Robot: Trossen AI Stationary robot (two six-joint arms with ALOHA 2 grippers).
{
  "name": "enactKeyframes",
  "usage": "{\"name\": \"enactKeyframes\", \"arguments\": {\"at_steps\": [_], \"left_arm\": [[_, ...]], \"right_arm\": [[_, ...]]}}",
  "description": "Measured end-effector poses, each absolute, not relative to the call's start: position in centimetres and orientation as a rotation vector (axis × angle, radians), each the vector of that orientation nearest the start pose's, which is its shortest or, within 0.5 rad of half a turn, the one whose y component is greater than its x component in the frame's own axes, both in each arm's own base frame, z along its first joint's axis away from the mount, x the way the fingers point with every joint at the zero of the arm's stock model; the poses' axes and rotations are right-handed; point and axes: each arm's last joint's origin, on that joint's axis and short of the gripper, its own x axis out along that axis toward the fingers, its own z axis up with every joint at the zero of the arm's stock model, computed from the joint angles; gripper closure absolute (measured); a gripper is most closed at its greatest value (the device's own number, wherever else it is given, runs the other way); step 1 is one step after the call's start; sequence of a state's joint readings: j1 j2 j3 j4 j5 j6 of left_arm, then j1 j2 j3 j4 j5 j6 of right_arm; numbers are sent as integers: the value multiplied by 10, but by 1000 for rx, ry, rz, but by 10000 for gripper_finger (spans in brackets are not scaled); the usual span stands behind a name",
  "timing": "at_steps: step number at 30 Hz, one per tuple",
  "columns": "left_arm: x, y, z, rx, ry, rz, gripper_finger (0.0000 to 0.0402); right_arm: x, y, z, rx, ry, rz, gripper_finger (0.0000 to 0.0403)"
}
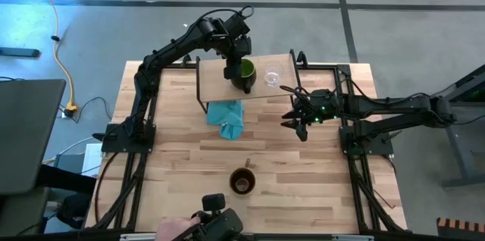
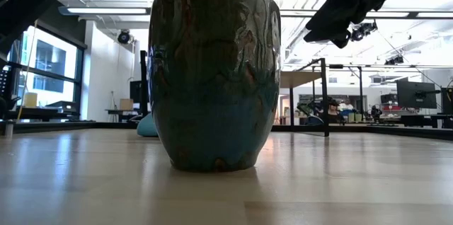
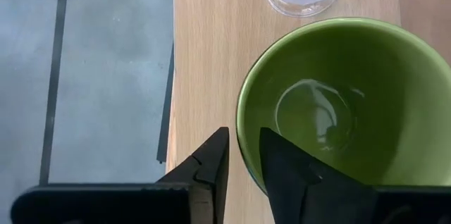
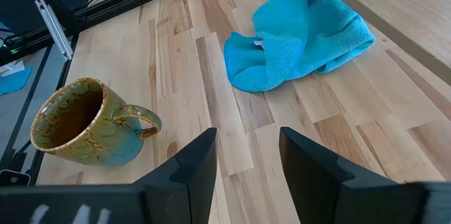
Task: Stack small to large cups/mugs on shelf
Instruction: Put the black mug on the shelf
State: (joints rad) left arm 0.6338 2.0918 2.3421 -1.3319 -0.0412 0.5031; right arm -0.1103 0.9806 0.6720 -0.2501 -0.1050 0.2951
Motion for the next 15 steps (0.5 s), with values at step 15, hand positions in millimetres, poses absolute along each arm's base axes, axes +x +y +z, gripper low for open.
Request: {"name": "enactKeyframes", "arguments": {"at_steps": [15], "left_arm": [[340,247,366,114,1149,305,334]], "right_arm": [[206,-20,254,343,551,-86,258]]}}
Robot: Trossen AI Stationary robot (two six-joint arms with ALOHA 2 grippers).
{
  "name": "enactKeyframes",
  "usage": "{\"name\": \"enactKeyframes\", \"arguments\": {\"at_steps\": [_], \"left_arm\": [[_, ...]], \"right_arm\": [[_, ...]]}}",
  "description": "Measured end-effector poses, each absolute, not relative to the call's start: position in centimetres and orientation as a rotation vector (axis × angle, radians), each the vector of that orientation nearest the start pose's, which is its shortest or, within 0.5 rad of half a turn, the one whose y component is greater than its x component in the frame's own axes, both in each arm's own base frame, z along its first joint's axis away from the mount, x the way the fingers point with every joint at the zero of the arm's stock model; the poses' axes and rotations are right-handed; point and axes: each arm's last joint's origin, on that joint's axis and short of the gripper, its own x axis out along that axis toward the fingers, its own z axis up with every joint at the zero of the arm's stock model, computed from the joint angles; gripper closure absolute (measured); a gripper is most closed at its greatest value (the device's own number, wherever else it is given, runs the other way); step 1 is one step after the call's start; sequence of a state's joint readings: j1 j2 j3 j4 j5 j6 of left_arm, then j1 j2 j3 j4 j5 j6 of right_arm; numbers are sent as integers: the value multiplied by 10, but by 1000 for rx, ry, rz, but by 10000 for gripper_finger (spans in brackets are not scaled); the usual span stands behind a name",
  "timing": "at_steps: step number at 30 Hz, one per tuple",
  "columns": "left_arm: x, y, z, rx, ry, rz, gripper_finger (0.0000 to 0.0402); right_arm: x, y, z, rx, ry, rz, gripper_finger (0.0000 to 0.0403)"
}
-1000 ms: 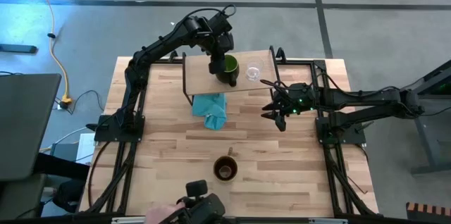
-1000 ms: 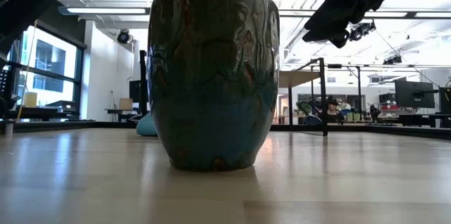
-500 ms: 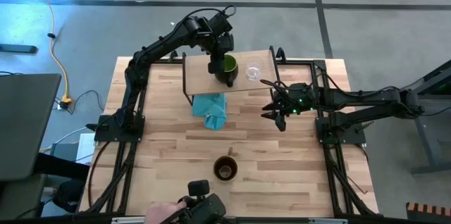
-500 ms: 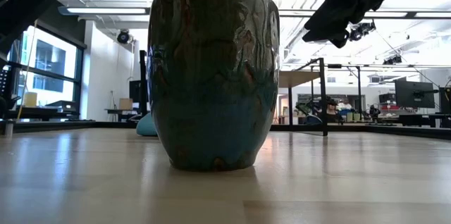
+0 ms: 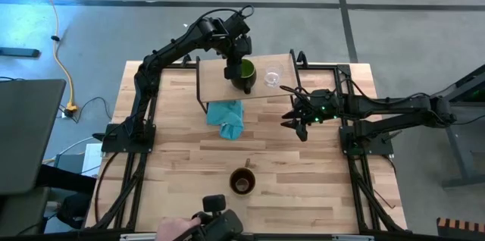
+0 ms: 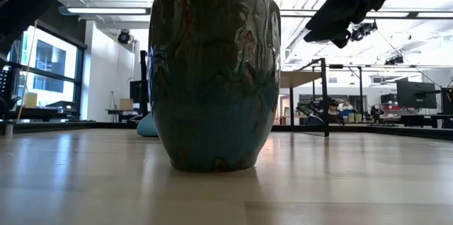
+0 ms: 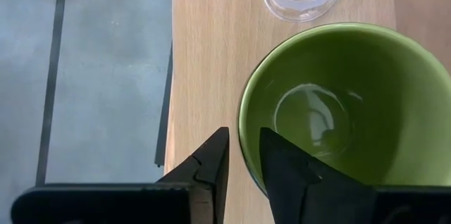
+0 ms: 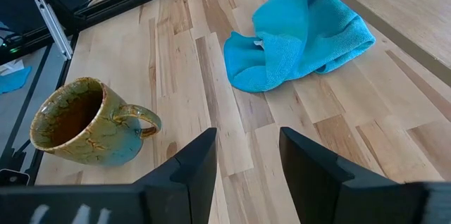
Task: Stack small to large cups/mugs on shelf
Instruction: Put the black mug on the shelf
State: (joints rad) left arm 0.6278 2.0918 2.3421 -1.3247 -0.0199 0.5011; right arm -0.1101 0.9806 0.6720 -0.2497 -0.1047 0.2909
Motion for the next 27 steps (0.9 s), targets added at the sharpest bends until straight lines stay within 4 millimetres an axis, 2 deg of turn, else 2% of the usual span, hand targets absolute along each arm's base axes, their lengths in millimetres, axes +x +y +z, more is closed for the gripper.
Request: {"name": "enactKeyframes", "arguments": {"at_steps": [27], "left_arm": [[338,244,370,149,1171,339,334]], "right_arm": [[206,-20,255,347,551,-87,258]]}}
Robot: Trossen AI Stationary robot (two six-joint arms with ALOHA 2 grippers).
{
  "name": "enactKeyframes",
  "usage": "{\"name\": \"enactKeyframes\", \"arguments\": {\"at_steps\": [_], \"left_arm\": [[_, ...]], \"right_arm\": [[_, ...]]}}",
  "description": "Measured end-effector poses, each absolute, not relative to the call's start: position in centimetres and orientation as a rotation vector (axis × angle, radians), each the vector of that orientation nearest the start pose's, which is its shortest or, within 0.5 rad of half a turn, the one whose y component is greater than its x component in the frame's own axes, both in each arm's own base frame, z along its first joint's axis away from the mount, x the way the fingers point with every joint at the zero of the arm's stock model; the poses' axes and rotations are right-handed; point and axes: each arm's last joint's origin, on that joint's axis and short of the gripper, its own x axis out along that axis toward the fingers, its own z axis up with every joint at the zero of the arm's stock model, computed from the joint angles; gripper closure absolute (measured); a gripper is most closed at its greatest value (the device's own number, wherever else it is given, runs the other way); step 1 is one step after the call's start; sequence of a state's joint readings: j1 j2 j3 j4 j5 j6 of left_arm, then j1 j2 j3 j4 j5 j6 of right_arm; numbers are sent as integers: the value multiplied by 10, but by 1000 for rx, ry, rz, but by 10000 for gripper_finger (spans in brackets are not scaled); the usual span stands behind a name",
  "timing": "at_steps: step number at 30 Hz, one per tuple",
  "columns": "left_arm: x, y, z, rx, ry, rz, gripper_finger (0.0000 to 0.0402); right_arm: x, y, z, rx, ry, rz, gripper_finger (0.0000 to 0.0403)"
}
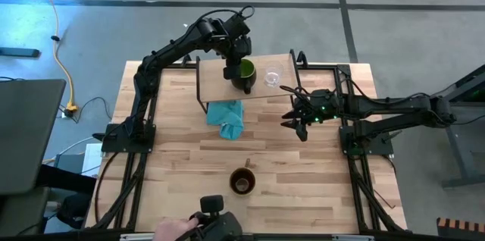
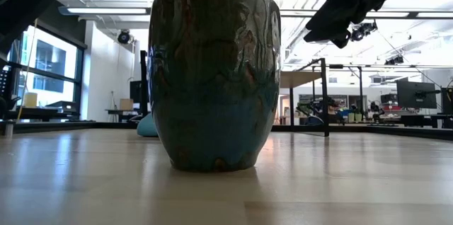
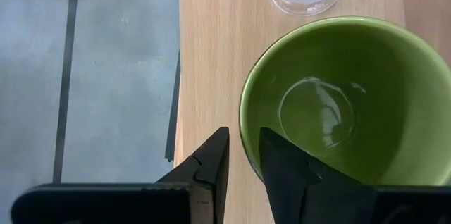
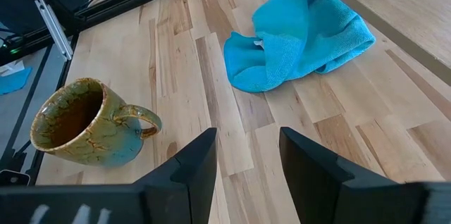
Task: Stack small to large cups/mugs on shelf
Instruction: Put the black mug on the shelf, then put the green mug on the shelf
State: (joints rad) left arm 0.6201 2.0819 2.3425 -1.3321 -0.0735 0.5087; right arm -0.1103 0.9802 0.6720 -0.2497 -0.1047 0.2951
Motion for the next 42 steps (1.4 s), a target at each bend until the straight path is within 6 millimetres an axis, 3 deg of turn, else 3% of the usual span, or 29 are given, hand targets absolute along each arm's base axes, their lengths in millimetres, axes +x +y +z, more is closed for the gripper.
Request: {"name": "enactKeyframes", "arguments": {"at_steps": [14,20,26,36,42], "left_arm": [[329,238,391,156,1098,374,334],[318,225,409,135,1060,403,334],[297,199,441,76,966,462,334],[242,145,487,-135,851,502,334],[234,117,498,-223,793,444,334]], "right_arm": [[206,-20,255,343,550,-86,258],[206,-20,255,348,551,-85,258],[206,-19,255,355,553,-60,258],[207,-18,257,372,527,-25,258],[207,-18,259,363,507,-16,258]]}}
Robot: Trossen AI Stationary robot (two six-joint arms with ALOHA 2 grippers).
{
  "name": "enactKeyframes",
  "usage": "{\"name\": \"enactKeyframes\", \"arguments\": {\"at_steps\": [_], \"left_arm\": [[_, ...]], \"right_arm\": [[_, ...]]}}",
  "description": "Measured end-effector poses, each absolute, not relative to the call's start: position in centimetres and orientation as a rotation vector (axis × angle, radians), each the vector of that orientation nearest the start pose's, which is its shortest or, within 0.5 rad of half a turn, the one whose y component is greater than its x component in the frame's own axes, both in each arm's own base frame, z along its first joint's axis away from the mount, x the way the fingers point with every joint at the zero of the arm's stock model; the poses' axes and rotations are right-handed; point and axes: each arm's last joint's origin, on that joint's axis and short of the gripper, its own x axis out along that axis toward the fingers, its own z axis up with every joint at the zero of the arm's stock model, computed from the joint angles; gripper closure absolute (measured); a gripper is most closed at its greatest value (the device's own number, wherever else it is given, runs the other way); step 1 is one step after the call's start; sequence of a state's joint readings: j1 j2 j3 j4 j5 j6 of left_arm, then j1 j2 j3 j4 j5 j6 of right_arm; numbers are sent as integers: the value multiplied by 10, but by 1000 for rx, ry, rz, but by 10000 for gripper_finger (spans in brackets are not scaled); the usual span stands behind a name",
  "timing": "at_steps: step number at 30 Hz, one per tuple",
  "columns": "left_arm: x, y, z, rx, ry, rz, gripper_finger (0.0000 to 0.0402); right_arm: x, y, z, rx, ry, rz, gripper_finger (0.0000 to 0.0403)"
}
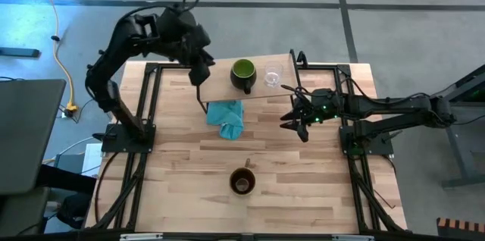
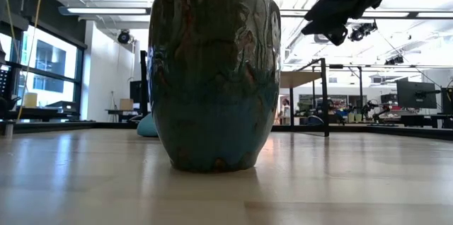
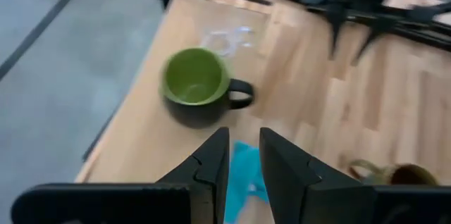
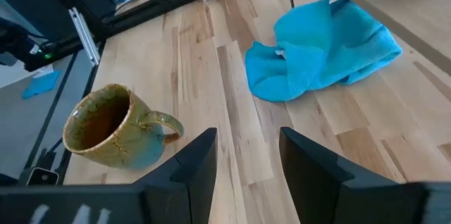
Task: Stack small to large cups/mugs on shelf
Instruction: Put the green mug on the shelf
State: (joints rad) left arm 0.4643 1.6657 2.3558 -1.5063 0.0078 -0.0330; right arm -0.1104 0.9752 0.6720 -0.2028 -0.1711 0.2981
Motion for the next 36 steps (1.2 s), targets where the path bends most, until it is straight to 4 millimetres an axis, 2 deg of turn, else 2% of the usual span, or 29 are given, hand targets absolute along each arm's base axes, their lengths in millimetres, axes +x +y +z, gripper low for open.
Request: {"name": "enactKeyframes", "arguments": {"at_steps": [6,11,15,19,23,28,31,36], "left_arm": [[249,83,497,-206,802,360,334],[274,54,477,-136,855,380,334],[298,33,448,-78,889,377,334],[320,14,410,-25,926,363,334],[331,-3,372,-5,971,369,334],[330,-22,341,0,1004,394,334],[320,-33,340,-23,968,407,334],[297,-55,354,-87,837,419,334]], "right_arm": [[201,-17,275,341,390,10,258],[186,-16,289,327,313,11,258],[172,-15,300,312,247,-5,258],[156,-14,307,310,208,-27,258],[142,-12,313,328,168,-23,258],[125,-11,319,344,123,-16,258],[117,-10,322,343,92,-11,258],[107,-8,326,353,59,15,258]]}}
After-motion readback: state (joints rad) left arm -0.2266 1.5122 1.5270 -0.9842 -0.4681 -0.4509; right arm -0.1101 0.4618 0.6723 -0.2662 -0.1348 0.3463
